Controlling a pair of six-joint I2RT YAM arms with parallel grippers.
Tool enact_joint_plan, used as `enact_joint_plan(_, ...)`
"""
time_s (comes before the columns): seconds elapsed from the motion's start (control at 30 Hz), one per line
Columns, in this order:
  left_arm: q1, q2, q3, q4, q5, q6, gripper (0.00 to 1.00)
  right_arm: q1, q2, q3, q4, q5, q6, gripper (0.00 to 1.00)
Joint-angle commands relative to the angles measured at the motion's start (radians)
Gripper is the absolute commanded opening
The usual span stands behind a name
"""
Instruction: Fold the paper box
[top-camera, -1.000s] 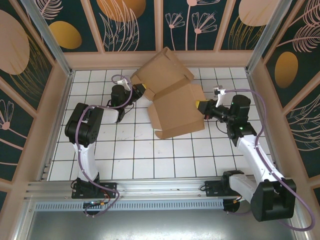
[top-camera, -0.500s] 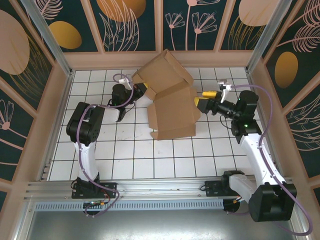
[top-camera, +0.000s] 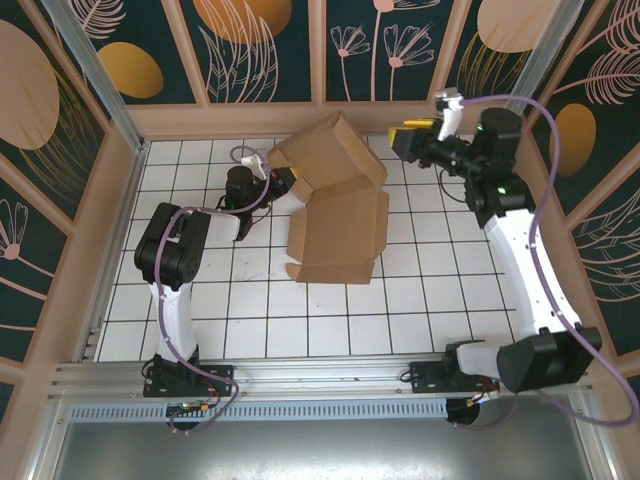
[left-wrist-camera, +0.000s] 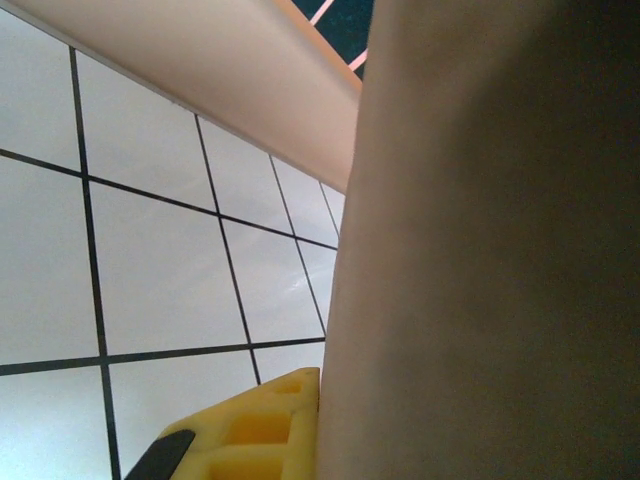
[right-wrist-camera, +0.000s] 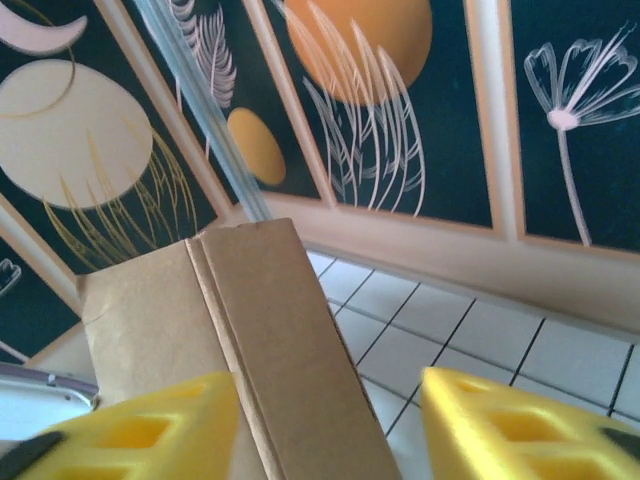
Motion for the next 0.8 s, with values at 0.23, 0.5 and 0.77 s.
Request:
enact_joint_plan(0.23, -0.001, -0.030, 0.027, -0.006, 0.027, 0.027, 0.00, 0.149, 0.103, 0.058, -0.198, 0.126, -0.168, 0.39)
enact_joint_plan(0.5, -0.002, -0.039, 0.018, -0.029, 0.006, 0.055, 0.00, 0.202, 0.129, 0.028, -0.225, 0.274, -0.245, 0.45)
enact_joint_plan(0.77, -0.001, -0.057, 0.004, -0.086, -0.031, 0.146, 0.00, 0.235, 0.125, -0.047, -0.184, 0.444, -0.303, 0.48)
